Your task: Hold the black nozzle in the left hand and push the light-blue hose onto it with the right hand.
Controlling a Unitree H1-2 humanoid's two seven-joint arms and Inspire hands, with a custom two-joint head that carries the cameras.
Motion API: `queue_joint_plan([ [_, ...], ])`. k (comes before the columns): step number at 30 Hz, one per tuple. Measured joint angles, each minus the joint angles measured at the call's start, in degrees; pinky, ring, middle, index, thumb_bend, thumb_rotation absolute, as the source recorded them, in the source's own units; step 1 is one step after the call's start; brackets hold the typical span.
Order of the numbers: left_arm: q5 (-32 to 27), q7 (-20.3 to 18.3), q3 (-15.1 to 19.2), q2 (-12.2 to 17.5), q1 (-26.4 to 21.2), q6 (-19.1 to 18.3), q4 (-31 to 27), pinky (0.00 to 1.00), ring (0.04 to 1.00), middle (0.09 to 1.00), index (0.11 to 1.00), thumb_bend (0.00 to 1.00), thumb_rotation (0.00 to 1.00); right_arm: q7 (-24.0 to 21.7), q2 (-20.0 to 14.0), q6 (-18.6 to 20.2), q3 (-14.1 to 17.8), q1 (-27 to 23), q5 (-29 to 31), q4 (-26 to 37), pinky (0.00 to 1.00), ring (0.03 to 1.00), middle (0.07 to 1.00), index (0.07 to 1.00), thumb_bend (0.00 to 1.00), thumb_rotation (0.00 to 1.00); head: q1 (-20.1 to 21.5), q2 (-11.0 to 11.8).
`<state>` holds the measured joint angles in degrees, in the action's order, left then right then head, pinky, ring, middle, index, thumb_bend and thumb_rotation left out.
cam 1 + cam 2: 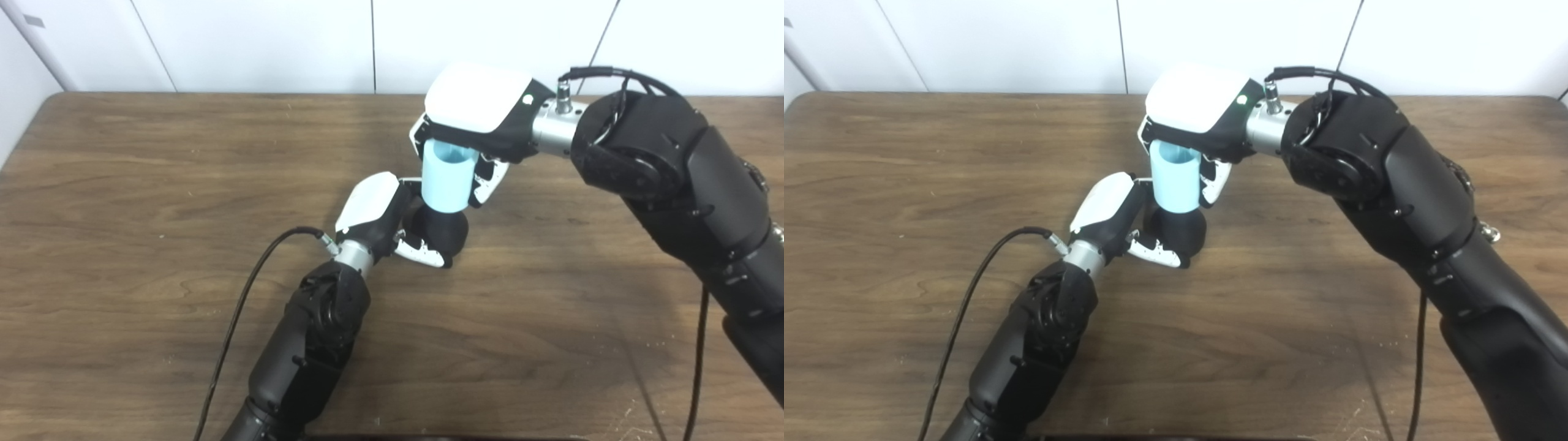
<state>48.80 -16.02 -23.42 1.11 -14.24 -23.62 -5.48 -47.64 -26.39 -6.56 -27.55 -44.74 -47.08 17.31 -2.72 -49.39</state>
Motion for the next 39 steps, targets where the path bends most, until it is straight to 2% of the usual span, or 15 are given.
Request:
queue_joint_plan([
  [11,0.03,-0.18,0.14,0.02,-0.03,0.00,0.01,1.00,0.819,0.708,0.481,0.52,0.04,0.28,1.26,1.42,1.29,1.19,0.64,-1.78,0.34,0.414,0.478,0.521,0.50,0.00,-0.44,0.18],
  [13,0.06,-0.22,0.16,0.01,-0.03,0.00,0.00,1.00,0.820,0.711,0.481,0.52,0.04,0.32,1.42,1.88,1.99,1.62,1.23,-1.92,0.29,0.400,0.486,0.561,0.49,0.00,-0.44,0.18],
  [15,0.08,-0.23,0.18,0.01,-0.03,0.00,0.00,1.00,0.823,0.716,0.481,0.52,0.04,0.31,1.43,2.27,2.39,1.92,1.98,-1.92,0.27,0.367,0.483,0.560,0.51,0.00,-0.35,0.18],
  [16,0.08,-0.23,0.19,0.00,-0.03,0.00,0.01,1.00,0.824,0.716,0.481,0.52,0.04,0.31,1.44,2.63,2.49,1.98,2.36,-1.95,0.30,0.380,0.502,0.548,0.51,0.00,-0.35,0.35],
  [17,0.08,-0.23,0.20,0.00,-0.02,0.00,0.01,1.00,0.824,0.716,0.481,0.52,0.04,0.27,1.45,2.96,2.60,2.00,2.62,-2.02,0.40,0.512,0.600,0.604,0.76,0.05,-0.35,0.35],
  [18,0.08,-0.24,0.20,0.00,-0.02,0.00,0.01,1.00,0.824,0.716,0.481,0.52,0.04,0.21,1.45,3.15,2.63,2.00,2.75,-2.05,0.46,0.583,0.654,0.640,0.85,0.08,-0.35,0.35],
  [21,0.08,-0.26,0.23,-0.02,-0.03,0.00,0.01,1.00,0.825,0.714,0.481,0.52,0.04,-0.26,1.47,4.28,2.62,1.98,3.68,-2.25,0.55,0.704,0.766,0.746,0.96,0.14,-0.35,0.35],
  [23,0.09,-0.27,0.25,-0.02,-0.03,0.00,0.03,1.00,0.819,0.709,0.481,0.52,0.04,-1.09,1.60,5.34,2.54,1.91,4.55,-2.32,0.60,0.742,0.807,0.790,0.99,0.17,-0.44,0.44],
  [26,0.19,-0.27,0.26,-0.02,-0.05,0.00,0.04,1.00,0.806,0.692,0.481,0.52,0.04,-3.57,1.60,7.08,2.03,0.78,4.82,-2.23,0.74,0.828,0.876,0.850,1.00,0.22,-0.44,0.44],
  [28,0.25,-0.27,0.32,-0.03,-0.11,0.00,0.04,1.00,0.802,0.679,0.482,0.52,0.04,-5.30,1.40,7.40,1.10,-0.52,4.59,-2.02,0.80,0.877,0.914,0.871,1.00,0.25,-0.44,0.44],
  [32,0.26,-0.27,0.31,-0.07,-0.15,0.00,0.08,1.00,0.801,0.682,0.482,0.52,0.04,-7.09,0.70,6.97,-0.21,-1.98,3.40,-1.29,0.83,0.913,0.937,0.882,1.00,0.27,-0.44,0.44],
  [39,0.25,-0.24,0.30,-0.11,-0.30,0.00,0.29,1.00,0.814,0.698,0.482,0.52,0.04,-6.90,0.03,5.43,-0.23,-2.00,3.17,-1.02,0.83,0.925,0.936,0.880,1.00,0.27,-0.53,0.35],
])
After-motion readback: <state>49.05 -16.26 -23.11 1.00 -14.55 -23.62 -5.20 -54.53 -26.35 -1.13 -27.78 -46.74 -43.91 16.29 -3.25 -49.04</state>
